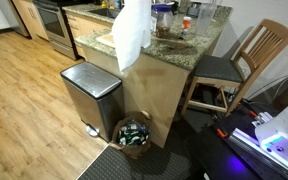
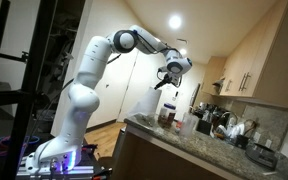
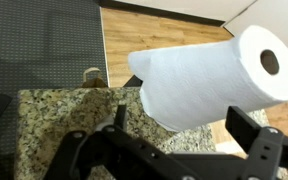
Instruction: Pick up the white spoon from the container and place it in the colourless cup.
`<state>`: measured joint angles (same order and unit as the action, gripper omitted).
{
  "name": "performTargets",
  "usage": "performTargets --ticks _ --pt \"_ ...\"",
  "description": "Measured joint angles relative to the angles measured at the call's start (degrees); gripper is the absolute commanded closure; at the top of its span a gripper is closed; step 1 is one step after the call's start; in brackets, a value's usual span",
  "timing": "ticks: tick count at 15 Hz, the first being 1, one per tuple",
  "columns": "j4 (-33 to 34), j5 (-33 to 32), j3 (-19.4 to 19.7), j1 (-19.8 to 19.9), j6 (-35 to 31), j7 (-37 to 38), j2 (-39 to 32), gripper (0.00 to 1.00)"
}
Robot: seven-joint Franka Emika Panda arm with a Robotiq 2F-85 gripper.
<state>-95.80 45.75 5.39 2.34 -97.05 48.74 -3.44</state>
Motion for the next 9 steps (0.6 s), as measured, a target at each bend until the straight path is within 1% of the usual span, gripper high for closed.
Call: performTargets --ticks 3,5,9 --pt "4.7 3.3 -0.1 -0.1 -7.9 6.5 -6.2 0.00" --pt "8.0 3.7 -0.3 -0.3 -13.7 11.4 -9.8 0.00" --pt "8.6 3.6 -0.5 -0.4 -14.2 11.8 -10.4 0.00"
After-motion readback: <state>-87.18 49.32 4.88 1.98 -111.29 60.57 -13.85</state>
